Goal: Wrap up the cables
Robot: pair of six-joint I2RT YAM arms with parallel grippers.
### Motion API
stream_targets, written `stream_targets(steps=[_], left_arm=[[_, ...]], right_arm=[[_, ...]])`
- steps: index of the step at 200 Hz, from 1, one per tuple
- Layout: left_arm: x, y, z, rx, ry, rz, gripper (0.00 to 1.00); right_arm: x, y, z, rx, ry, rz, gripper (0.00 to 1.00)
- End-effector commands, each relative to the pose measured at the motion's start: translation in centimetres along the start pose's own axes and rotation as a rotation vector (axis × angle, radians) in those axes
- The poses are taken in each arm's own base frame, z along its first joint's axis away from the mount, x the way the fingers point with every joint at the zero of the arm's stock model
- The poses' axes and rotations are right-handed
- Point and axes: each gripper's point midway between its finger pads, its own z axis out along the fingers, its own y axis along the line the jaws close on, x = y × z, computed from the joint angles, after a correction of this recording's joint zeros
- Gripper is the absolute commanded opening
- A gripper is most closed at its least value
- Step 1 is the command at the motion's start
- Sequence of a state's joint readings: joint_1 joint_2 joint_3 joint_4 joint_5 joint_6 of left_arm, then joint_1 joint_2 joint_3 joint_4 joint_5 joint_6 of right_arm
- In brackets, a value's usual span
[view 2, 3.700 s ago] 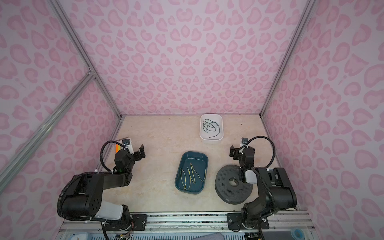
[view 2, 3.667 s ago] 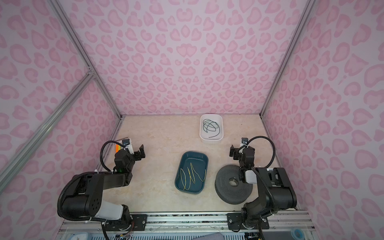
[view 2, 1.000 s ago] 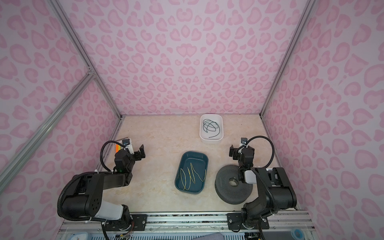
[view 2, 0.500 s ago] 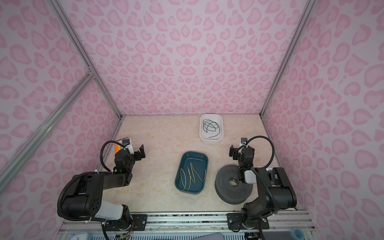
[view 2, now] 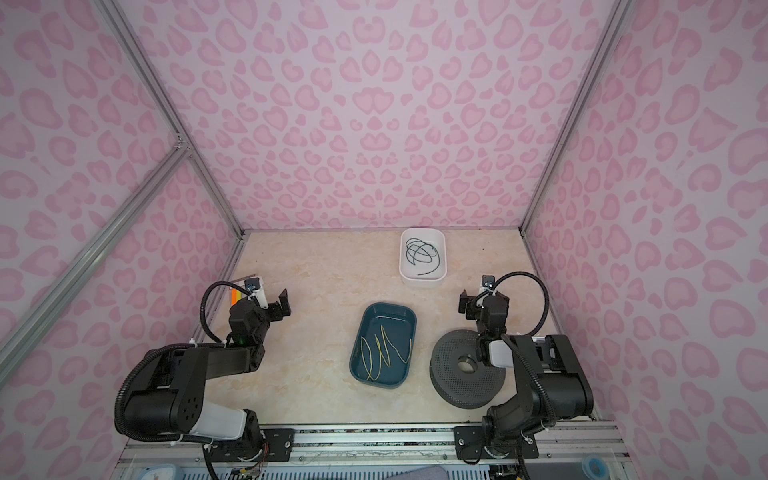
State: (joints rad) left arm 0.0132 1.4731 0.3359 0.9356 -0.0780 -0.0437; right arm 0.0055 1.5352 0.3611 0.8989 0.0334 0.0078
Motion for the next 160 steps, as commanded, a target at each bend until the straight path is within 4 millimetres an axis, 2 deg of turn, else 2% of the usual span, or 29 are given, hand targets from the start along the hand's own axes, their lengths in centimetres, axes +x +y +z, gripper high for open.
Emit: stream_targets(steps=[1, 13, 37, 70, 74, 77, 82, 83, 90, 103, 111, 122, 130, 139, 142, 145, 151, 160], left_arm=[[-1.1, -0.1, 0.0, 0.004, -0.036, -0.005, 0.98], [-1.6, -0.3, 0.2, 0.014, 0.006, 0.003, 0.98], [-5.1, -0.9, -0.2, 0.037, 0.023, 0.003, 0.98], [-11.8, -2.4, -3.4, 0.134, -0.093, -0.095, 0.98], [-12.6, -2.6, -3.8, 0.149, -0.103, -0.113, 0.98], [-13.2, -2.8, -4.2, 0.160, -0.110, -0.125, 0.98], [-14.1, -3.0, -4.8, 0.175, -0.122, -0.149, 0.98], [-14.3, -3.0, -5.0, 0.178, -0.125, -0.154, 0.98], [-15.6, -3.4, -5.9, 0.203, -0.142, -0.192, 0.98], [-17.5, -4.0, -7.8, 0.249, -0.166, -0.253, 0.98], [-18.4, -4.1, -8.8, 0.265, -0.176, -0.307, 0.98], [-18.8, -3.6, -10.0, 0.248, -0.179, -0.417, 0.98], [-18.4, -3.4, -10.5, 0.248, -0.172, -0.516, 0.98], [-18.1, -3.4, -11.0, 0.264, -0.165, -0.586, 0.98], [-17.4, -3.4, -11.0, 0.255, -0.135, -0.607, 0.98], [-16.8, -3.2, -11.1, 0.243, -0.112, -0.628, 0.98], [-15.7, -2.6, -11.1, 0.194, -0.074, -0.694, 0.98], [-14.3, -1.7, -11.2, 0.134, -0.040, -0.760, 0.98]], right_arm=[[-0.6, 0.0, 0.0, 0.003, -0.027, 0.000, 1.00], [-1.3, -0.1, -0.2, 0.009, -0.057, -0.001, 1.00], [-3.4, 0.0, -0.3, 0.061, 0.030, -0.040, 1.00], [-10.0, 1.1, -1.4, 0.099, 0.045, 0.014, 1.00], [-10.5, 1.4, -1.8, 0.111, 0.058, 0.019, 1.00], [-11.8, 1.8, -2.1, 0.109, 0.045, 0.029, 1.00], [-12.1, 1.8, -2.7, 0.142, 0.079, 0.032, 1.00], [-12.8, 1.9, -2.8, 0.145, 0.069, 0.037, 1.00], [-14.0, 2.4, -3.8, 0.161, 0.099, 0.033, 1.00], [-16.0, 4.2, -5.3, 0.099, 0.150, 0.021, 1.00], [-16.1, 5.3, -5.8, 0.035, 0.185, 0.038, 1.00], [-14.8, 6.2, -5.8, -0.020, 0.219, 0.178, 1.00], [-12.0, 7.1, -5.5, -0.087, 0.267, 0.315, 1.00], [-9.5, 9.0, -5.1, -0.251, 0.312, 0.450, 1.00], [-8.8, 9.0, -5.0, -0.283, 0.323, 0.492, 1.00], [-8.1, 9.2, -5.0, -0.329, 0.334, 0.515, 0.97], [-7.1, 9.4, -5.0, -0.367, 0.340, 0.535, 0.84], [-5.9, 9.0, -5.2, -0.296, 0.375, 0.472, 0.79]])
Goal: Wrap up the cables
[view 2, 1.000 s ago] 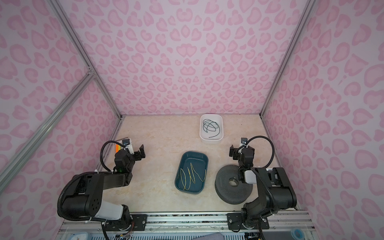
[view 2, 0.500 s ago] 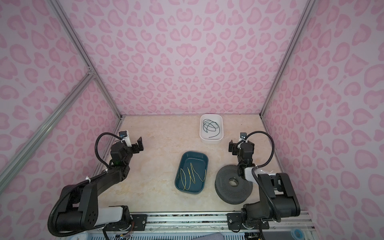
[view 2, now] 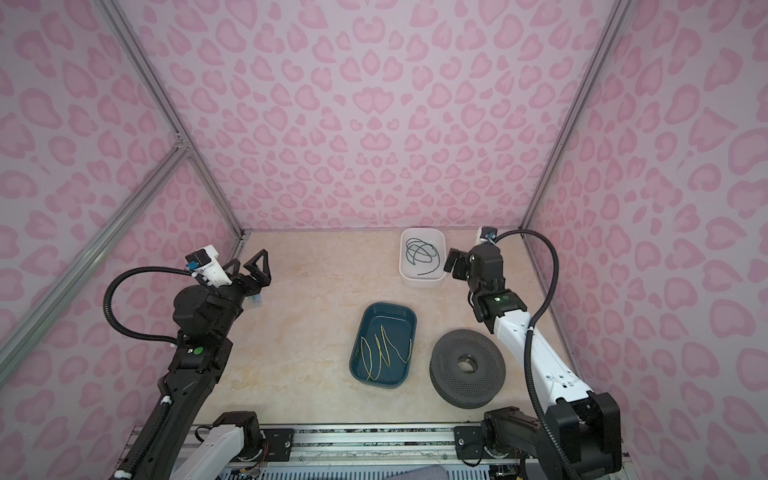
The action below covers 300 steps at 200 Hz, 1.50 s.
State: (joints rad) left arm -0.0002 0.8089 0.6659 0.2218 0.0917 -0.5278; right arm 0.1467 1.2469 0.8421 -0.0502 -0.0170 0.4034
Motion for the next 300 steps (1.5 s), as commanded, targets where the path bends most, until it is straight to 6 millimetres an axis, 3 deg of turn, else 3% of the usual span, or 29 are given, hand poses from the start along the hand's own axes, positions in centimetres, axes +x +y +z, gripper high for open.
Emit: stream_targets(steps=[1, 20, 40, 72, 79, 112, 131, 158, 217, 300], left_arm=[[3.6, 3.7, -1.4, -0.183, 0.102, -0.286, 0.98], [4.5, 3.2, -1.6, -0.139, 0.143, -0.243, 0.98], [6.0, 3.5, -1.6, -0.158, 0.214, -0.257, 0.98], [9.5, 3.6, -0.8, -0.139, 0.358, -0.303, 0.98], [10.3, 3.4, -0.6, -0.123, 0.385, -0.327, 1.00], [13.4, 1.2, 0.3, 0.010, 0.538, -0.348, 0.85], [15.0, 0.2, 0.4, 0.025, 0.592, -0.320, 0.83], [17.2, -2.7, 0.4, 0.087, 0.667, -0.255, 0.83], [19.7, -5.2, 0.7, 0.132, 0.734, -0.206, 0.82], [20.5, -5.6, -0.5, 0.144, 0.761, -0.194, 0.82]], right_arm=[[5.2, 1.4, 0.1, -0.131, 0.183, 0.141, 0.78], [4.3, 2.2, -1.4, 0.007, 0.174, -0.099, 0.79], [3.6, 3.0, -2.3, 0.011, 0.194, -0.119, 0.74], [4.5, 4.4, -2.9, -0.005, 0.214, -0.151, 0.73], [5.0, 4.7, -3.0, -0.019, 0.234, -0.154, 0.72], [7.7, 5.7, -3.8, -0.054, 0.321, -0.177, 0.56], [9.4, 6.3, -4.6, -0.057, 0.370, -0.207, 0.43], [11.4, 7.1, -5.8, -0.063, 0.406, -0.220, 0.32], [16.0, 7.9, -7.6, -0.066, 0.492, -0.222, 0.30], [19.5, 8.7, -5.3, -0.067, 0.587, -0.175, 0.26]])
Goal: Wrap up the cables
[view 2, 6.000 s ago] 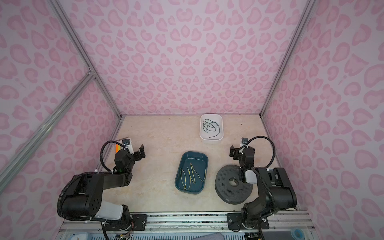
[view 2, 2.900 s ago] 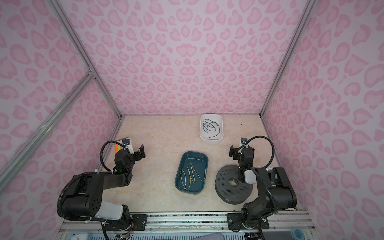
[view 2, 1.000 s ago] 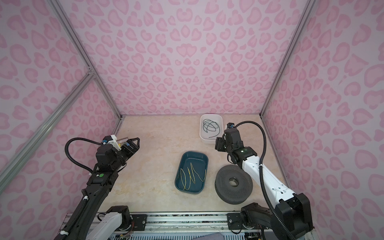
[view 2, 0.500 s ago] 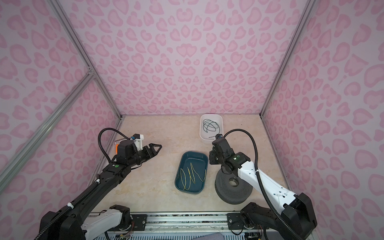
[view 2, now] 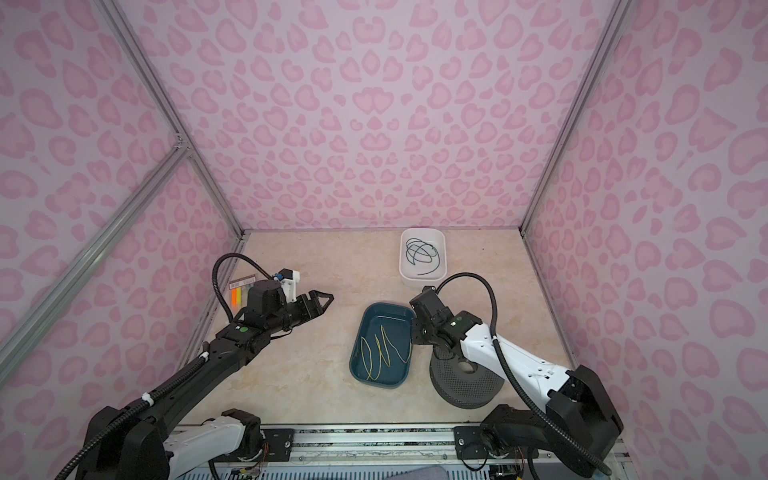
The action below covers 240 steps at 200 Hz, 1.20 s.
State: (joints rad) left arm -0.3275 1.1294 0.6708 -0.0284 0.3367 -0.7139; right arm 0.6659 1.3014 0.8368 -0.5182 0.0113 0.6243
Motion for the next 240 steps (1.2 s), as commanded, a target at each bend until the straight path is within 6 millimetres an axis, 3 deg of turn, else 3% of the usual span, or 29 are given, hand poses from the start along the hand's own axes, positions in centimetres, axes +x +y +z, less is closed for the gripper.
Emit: stream_targets(steps=[1, 99, 167, 202, 240], left_arm=[[-0.3, -0.6, -0.5, 0.021, -0.027, 0.019, 0.82], [-0.6, -0.8, -2.0, 0.009, -0.063, 0.037, 0.82], [-0.6, -0.6, -2.2, -0.002, -0.058, 0.036, 0.82], [-0.8, -0.7, -2.6, -0.013, -0.065, 0.044, 0.82], [-1.2, -0.9, -3.1, -0.029, -0.073, 0.061, 0.82]], right_arm=[[-0.1, 0.5, 0.8, -0.013, 0.004, 0.028, 0.25], [0.1, 0.2, 3.5, -0.006, -0.004, 0.089, 0.23], [-0.1, 0.8, 4.2, -0.030, -0.010, 0.125, 0.11], [-0.8, 0.9, 4.1, -0.027, -0.027, 0.126, 0.00], [-2.6, 2.2, 3.4, -0.055, -0.065, 0.118, 0.00]])
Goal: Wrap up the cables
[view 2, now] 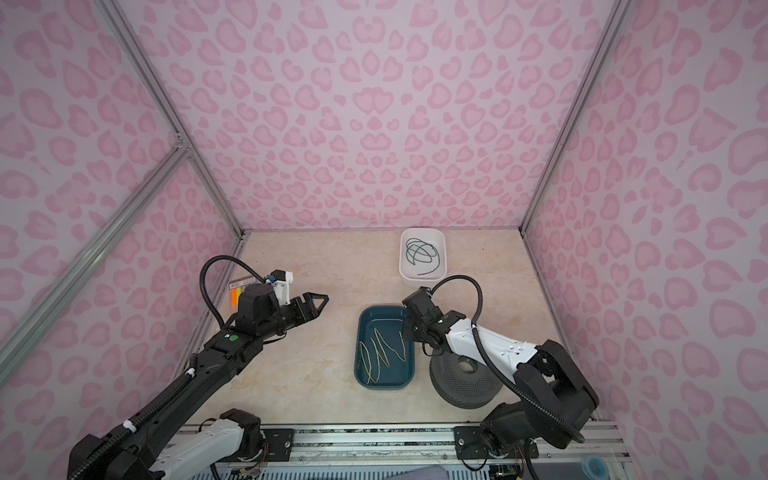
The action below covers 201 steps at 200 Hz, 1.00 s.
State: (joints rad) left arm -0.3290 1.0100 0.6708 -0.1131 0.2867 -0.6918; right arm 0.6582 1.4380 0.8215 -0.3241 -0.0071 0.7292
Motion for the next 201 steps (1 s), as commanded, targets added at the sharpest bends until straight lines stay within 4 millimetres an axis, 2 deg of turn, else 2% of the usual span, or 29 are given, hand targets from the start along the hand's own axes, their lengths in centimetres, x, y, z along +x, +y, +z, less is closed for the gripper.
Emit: stream_targets(steps=[1, 40, 72, 97, 127, 135, 151, 201], left_arm=[[-0.7, -0.3, -0.5, -0.012, -0.016, 0.028, 0.82], [-1.5, 0.1, -1.4, -0.054, -0.059, 0.028, 0.82], [-1.6, 0.2, -2.0, -0.073, -0.068, 0.033, 0.83], [-1.5, 0.4, -2.4, -0.093, -0.064, 0.045, 0.83], [-1.3, 0.5, -2.9, -0.108, -0.054, 0.057, 0.84], [-1.2, 0.5, -3.1, -0.108, -0.053, 0.057, 0.84], [-1.1, 0.4, -3.3, -0.105, -0.047, 0.060, 0.84], [-0.4, 0.5, -3.7, -0.100, -0.027, 0.057, 0.84]], right_arm=[[-1.5, 1.1, -0.3, -0.021, -0.042, 0.002, 0.00], [-4.5, 4.0, -0.6, -0.068, -0.086, -0.019, 0.00], [-8.6, 6.9, -0.3, -0.082, -0.149, -0.043, 0.00], [-11.9, 8.4, 1.3, -0.093, -0.174, -0.037, 0.00], [-15.2, 9.6, 4.5, -0.120, -0.149, -0.016, 0.00], [-16.7, 10.6, 4.4, -0.136, -0.167, -0.025, 0.00], [-18.2, 10.9, 5.4, -0.128, -0.169, -0.036, 0.00], [-21.4, 9.7, 9.3, -0.125, -0.125, -0.037, 0.00]])
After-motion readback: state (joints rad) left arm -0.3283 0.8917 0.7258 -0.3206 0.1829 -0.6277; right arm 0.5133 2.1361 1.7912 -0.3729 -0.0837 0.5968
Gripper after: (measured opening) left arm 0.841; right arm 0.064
